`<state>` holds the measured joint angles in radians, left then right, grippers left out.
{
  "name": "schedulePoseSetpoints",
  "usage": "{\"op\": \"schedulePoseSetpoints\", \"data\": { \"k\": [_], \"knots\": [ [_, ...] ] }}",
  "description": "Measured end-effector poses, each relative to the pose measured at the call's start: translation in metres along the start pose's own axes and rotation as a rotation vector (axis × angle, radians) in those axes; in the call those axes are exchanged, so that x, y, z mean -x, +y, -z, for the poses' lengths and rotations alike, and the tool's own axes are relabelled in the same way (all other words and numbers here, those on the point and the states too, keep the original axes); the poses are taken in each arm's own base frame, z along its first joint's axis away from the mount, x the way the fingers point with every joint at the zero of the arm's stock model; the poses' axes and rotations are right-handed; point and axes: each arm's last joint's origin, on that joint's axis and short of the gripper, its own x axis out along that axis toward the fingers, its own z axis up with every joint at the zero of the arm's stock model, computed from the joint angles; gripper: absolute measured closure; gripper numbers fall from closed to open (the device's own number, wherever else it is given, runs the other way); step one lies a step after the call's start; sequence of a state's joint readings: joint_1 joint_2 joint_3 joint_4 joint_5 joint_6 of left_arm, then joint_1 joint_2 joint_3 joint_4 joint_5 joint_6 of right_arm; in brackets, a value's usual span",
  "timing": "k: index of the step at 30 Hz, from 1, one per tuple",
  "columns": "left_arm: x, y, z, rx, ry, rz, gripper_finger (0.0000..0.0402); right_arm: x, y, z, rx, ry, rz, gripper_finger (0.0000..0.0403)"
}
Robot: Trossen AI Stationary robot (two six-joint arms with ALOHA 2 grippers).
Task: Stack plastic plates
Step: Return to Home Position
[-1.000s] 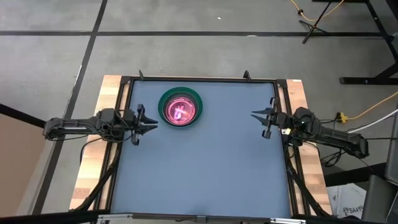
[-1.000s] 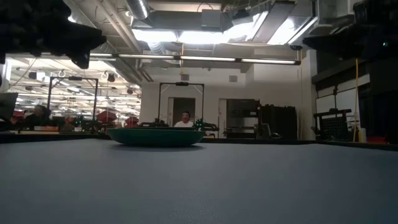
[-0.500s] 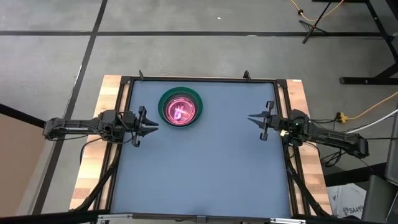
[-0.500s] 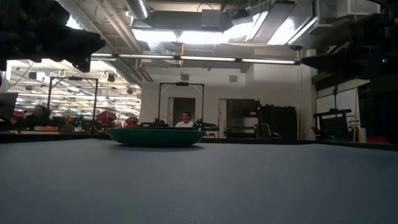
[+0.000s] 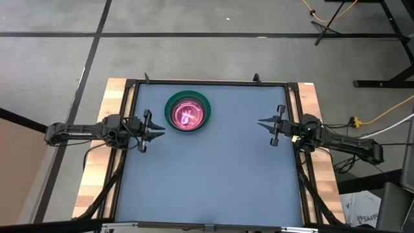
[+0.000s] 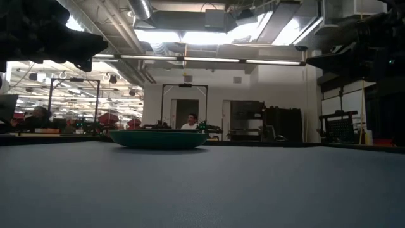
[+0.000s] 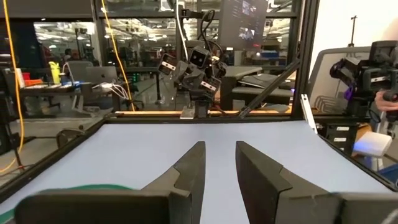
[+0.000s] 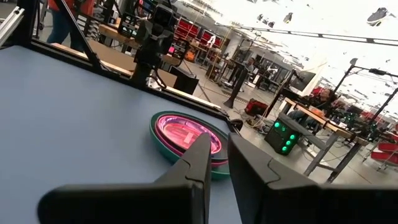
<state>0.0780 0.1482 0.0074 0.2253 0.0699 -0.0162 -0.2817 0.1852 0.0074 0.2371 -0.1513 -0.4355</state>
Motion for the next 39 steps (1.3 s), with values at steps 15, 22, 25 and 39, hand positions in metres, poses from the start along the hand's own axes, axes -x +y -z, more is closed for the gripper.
{"op": "schedulePoseSetpoints", "data": {
  "k": [15, 22, 25, 39],
  "knots": [
    [0.01, -0.001, -0.005, -0.052, -0.068, -0.003, 0.032, 0.0, 0.0, 0.0, 0.015, 0.001, 0.0, 0.0354],
    [0.009, -0.001, -0.001, -0.032, -0.021, 0.0, 0.032, 0.0, 0.0, 0.0, 0.015, 0.001, 0.0, 0.0354],
    [0.009, -0.001, 0.0, -0.02, -0.015, -0.001, 0.032, 0.0, 0.0, 0.0, 0.015, 0.001, -0.001, 0.0354],
    [0.009, -0.001, 0.006, 0.037, 0.045, -0.003, 0.032, 0.001, 0.0, -0.002, 0.045, -0.021, 0.0, 0.0354]
  ]
}}
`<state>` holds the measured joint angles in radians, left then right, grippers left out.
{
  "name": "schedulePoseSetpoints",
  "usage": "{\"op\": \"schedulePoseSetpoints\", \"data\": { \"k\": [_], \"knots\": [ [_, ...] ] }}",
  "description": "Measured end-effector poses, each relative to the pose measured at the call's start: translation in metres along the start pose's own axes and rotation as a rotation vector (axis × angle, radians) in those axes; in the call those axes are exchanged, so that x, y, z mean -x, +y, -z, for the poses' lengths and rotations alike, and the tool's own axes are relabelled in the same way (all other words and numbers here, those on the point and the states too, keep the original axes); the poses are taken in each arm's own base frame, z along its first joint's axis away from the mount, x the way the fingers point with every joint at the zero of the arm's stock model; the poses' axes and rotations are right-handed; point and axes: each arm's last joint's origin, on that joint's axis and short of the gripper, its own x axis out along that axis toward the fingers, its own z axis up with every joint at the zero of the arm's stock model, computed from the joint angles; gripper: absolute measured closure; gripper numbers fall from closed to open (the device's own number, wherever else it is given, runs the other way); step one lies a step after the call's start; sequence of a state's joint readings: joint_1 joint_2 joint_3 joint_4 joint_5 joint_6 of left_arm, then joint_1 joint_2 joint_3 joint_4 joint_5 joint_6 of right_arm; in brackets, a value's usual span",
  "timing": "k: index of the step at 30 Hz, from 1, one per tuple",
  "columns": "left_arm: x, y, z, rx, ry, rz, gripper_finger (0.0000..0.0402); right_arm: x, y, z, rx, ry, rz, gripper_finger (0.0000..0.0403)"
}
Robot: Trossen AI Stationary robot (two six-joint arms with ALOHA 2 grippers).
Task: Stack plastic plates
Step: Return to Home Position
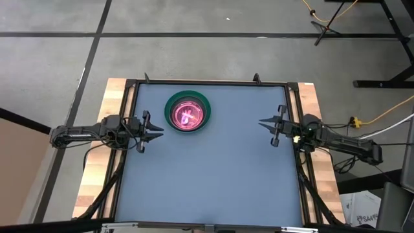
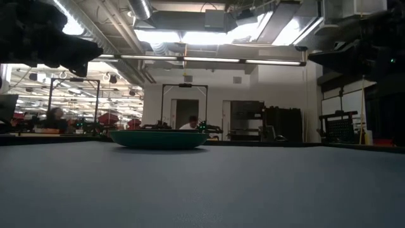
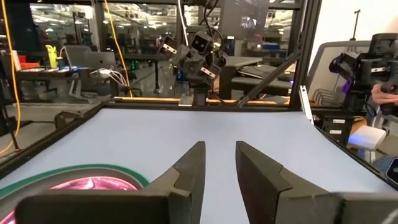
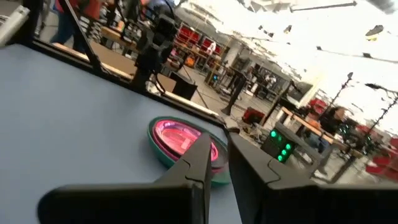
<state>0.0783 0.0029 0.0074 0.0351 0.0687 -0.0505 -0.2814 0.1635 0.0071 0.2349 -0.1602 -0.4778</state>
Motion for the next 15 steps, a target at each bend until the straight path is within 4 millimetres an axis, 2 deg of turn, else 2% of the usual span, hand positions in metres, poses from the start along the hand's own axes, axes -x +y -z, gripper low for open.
{"op": "schedulePoseSetpoints", "data": {
  "k": [7, 15],
  "knots": [
    [0.0, 0.0002, 0.0001, 0.0, 0.001, -0.006, 0.032, 0.0053, -0.0006, -0.0058, 0.019, -0.074, -0.01, 0.0354],
    [0.0001, 0.0016, 0.0017, 0.0, 0.016, -0.054, 0.032, 0.0104, 0.0004, -0.0031, 0.03, -0.04, 0.015, 0.0354]
  ]
}}
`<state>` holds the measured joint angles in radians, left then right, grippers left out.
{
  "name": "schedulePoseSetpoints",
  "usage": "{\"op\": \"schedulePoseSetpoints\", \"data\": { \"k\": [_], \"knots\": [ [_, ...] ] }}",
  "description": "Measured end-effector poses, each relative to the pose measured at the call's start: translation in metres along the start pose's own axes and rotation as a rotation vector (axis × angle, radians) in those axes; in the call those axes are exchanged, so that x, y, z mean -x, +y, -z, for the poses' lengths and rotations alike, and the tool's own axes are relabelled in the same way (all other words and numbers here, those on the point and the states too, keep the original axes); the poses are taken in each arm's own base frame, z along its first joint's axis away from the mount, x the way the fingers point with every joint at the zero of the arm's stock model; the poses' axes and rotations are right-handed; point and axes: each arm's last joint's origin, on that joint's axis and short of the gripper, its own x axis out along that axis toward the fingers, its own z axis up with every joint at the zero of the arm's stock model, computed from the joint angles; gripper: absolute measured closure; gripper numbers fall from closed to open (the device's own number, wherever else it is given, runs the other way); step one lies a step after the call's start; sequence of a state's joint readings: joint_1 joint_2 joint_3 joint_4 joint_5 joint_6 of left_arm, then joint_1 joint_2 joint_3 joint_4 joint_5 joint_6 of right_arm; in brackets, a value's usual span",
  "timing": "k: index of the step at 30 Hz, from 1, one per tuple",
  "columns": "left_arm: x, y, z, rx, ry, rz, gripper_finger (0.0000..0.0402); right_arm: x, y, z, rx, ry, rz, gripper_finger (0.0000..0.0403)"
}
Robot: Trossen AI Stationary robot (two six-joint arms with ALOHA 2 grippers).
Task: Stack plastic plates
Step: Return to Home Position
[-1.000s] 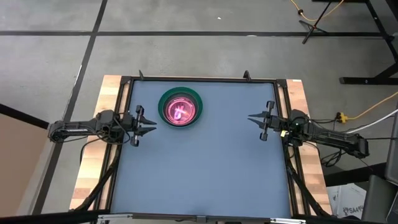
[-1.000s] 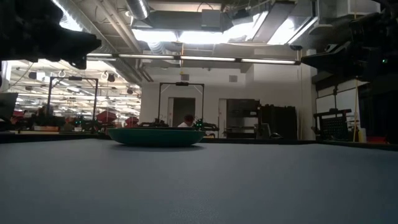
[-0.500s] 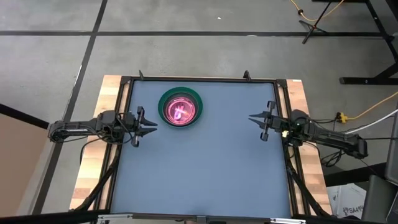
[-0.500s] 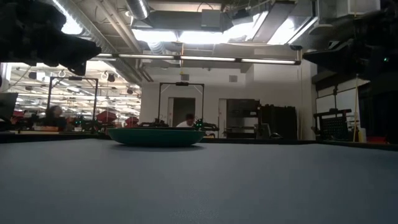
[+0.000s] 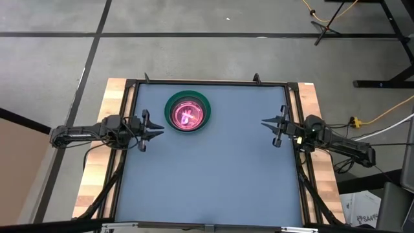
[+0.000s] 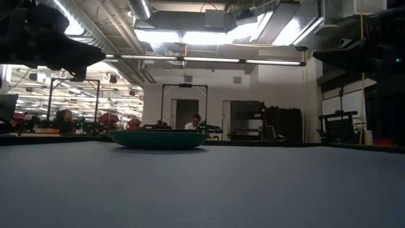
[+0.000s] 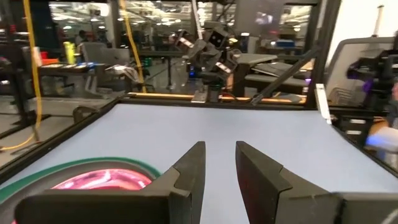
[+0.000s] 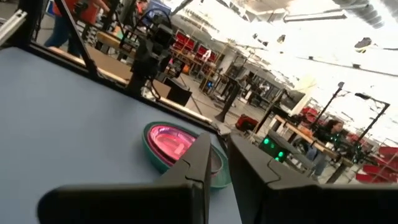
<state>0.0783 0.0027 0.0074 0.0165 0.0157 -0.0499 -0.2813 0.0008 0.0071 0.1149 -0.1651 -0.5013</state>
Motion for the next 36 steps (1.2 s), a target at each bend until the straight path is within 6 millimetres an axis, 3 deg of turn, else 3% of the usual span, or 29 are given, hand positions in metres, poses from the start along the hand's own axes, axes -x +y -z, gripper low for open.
{"op": "schedulePoseSetpoints", "data": {
  "k": [11, 36],
  "knots": [
    [0.0, 0.001, 0.0004, -0.007, 0.003, -0.032, 0.032, 0.0001, 0.0033, 0.0055, -0.01, 0.053, -0.04, 0.0354],
    [0.0, 0.001, 0.0005, -0.034, 0.004, -0.032, 0.032, 0.0002, 0.0015, 0.0099, -0.006, 0.143, 0.056, 0.0354]
  ]
}}
